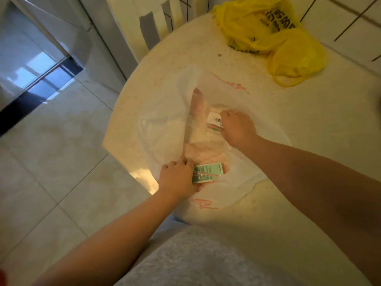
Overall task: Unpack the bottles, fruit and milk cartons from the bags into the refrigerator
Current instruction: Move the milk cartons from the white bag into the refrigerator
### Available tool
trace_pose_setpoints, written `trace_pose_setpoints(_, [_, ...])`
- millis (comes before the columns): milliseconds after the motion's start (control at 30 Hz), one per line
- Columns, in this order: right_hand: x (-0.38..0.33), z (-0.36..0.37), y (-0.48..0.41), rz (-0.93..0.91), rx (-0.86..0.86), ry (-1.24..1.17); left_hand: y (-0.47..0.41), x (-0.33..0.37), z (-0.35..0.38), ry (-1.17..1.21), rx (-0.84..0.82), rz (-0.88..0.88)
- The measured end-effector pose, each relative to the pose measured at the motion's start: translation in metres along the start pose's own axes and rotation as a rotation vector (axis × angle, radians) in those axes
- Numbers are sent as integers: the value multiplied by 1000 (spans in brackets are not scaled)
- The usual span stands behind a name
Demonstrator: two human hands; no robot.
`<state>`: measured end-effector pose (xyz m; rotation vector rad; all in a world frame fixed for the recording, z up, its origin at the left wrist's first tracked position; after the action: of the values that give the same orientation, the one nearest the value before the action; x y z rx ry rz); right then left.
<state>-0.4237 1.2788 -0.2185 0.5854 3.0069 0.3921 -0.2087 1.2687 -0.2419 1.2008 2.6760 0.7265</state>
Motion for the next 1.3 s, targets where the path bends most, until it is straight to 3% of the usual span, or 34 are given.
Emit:
trace_pose_setpoints(233, [2,-20,24,13,105,-272,3,-12,-29,429,15,19])
trace_pose_setpoints(400, [5,-65,69,42,324,-599,7,-11,-58,736,67,41])
trace_pose_setpoints(567, [19,-114,132,164,609,-1108,24,-12,-89,1182,69,-7])
trace_pose_setpoints(667, [23,-114,158,314,678,-1476,38,-13,-99,1469,-1,-17])
trace_pose_setpoints(767, [1,-99,170,373,545,-2015,62,-11,-103,1745,-95,-25])
trace_pose_setpoints(833, [-24,-93,174,397,405,-2239,79,-9,-105,1866,-146,-49])
trace_pose_setpoints(1067, [-114,-71,188,445,-38,-2516,132,-44,-96,2153,-241,-262])
trace_pose_setpoints(1300, [-220,-62,160,432,-154,-2511,161,-140,-84,2223,-192,-364])
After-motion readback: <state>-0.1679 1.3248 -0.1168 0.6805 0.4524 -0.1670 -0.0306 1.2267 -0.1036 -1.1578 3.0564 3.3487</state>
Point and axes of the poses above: each hand's wrist, its own y-axis away from the middle knuckle, its own z-axis out of the palm, x = y × z, the point moved 8 cm from there along -y, towards the middle knuckle, and after that the axes turned 8 degrees about -z, right-handed, at the moved point
